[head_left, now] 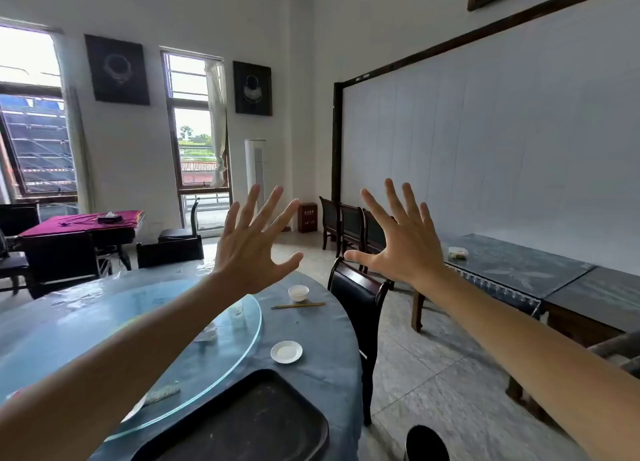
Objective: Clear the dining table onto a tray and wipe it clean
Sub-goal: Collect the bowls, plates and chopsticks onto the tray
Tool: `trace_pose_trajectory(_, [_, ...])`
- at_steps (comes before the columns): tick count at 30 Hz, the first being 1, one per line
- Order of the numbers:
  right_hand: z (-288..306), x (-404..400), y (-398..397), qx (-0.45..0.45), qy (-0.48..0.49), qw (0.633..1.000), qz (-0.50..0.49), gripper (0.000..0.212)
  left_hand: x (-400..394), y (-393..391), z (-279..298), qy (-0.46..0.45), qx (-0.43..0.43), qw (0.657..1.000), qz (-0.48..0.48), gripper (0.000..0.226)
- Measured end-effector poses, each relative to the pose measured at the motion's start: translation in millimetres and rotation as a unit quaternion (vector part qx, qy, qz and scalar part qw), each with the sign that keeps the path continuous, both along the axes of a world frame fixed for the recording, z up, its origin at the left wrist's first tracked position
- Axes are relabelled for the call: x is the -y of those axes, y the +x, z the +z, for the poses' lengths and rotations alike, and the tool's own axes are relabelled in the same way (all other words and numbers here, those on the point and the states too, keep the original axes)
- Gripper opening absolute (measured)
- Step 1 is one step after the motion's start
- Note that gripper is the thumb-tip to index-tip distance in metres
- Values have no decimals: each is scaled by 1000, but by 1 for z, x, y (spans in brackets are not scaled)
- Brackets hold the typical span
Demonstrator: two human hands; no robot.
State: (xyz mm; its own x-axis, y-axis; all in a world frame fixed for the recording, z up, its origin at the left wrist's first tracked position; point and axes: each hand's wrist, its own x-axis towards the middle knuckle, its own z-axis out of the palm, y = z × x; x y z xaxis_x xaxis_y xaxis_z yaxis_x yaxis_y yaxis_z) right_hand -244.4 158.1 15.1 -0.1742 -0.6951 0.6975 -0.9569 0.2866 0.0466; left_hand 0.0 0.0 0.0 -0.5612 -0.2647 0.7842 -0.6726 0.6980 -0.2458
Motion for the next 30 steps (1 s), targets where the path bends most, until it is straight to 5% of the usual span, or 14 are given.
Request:
trace_pose_trajectory(14, [-36,41,-102,40,47,997,51,114,22,-73,-41,64,1,996,58,90])
trace_pose_trajectory(30, [-142,148,-230,150,164,967,125,106,103,-173,-152,228,18,965,128,90])
